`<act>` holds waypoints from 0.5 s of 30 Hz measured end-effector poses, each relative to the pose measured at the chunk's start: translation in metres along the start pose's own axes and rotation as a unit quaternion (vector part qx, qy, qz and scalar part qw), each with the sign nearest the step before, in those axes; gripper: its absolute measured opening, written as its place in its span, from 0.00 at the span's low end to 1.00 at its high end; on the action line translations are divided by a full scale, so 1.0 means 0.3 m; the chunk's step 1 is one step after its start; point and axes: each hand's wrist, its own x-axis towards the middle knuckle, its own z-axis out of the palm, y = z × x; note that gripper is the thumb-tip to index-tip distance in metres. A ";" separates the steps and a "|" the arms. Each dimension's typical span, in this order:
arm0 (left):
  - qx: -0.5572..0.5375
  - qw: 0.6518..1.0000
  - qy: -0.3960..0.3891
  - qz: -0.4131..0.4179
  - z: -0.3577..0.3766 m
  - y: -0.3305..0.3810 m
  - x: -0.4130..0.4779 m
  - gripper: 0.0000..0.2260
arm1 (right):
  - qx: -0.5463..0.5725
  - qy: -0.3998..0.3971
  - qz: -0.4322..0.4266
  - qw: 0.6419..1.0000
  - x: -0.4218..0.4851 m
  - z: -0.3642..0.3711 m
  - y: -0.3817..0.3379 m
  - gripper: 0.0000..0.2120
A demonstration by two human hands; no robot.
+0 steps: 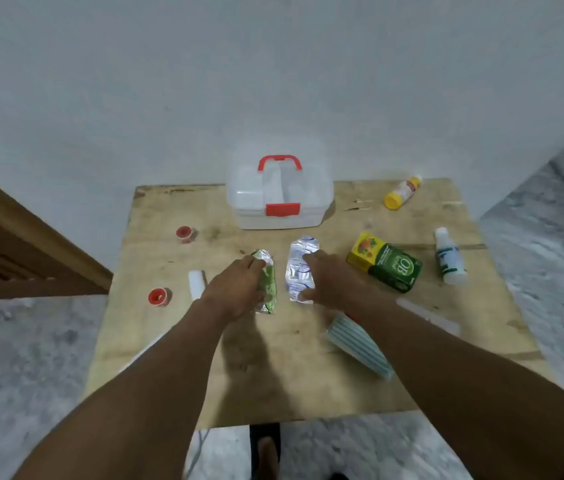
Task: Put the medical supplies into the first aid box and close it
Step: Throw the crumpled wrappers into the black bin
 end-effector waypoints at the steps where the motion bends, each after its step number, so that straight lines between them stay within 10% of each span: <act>1: -0.012 1.000 0.001 -0.002 0.007 -0.019 0.018 0.30 | 0.001 -0.003 0.011 1.000 0.018 0.011 0.003 0.38; 7: 0.016 0.999 0.018 0.033 0.040 -0.086 0.061 0.34 | 0.012 0.013 0.033 0.999 0.071 0.045 0.009 0.39; 15: 0.050 0.986 0.109 0.116 0.053 -0.085 0.073 0.07 | 0.018 0.057 0.035 0.998 0.061 0.020 -0.025 0.15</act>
